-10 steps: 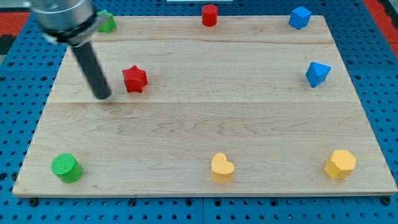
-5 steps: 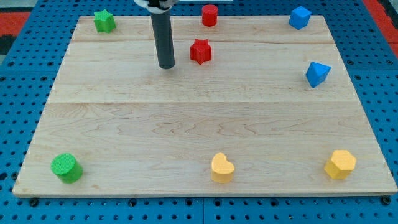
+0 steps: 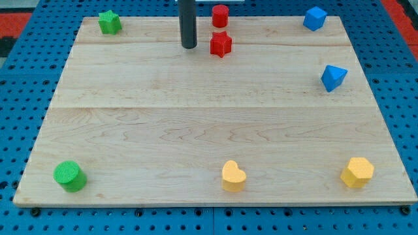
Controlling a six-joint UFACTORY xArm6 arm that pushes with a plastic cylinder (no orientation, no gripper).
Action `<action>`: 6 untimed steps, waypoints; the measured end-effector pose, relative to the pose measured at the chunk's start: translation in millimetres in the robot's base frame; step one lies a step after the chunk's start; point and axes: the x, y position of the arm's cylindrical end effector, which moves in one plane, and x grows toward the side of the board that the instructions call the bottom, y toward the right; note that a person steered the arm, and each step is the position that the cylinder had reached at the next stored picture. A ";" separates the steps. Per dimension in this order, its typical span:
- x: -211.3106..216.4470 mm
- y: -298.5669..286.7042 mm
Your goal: Slide the red star to the top center
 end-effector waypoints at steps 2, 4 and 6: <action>38.3 35.6; -40.1 49.0; -22.2 48.7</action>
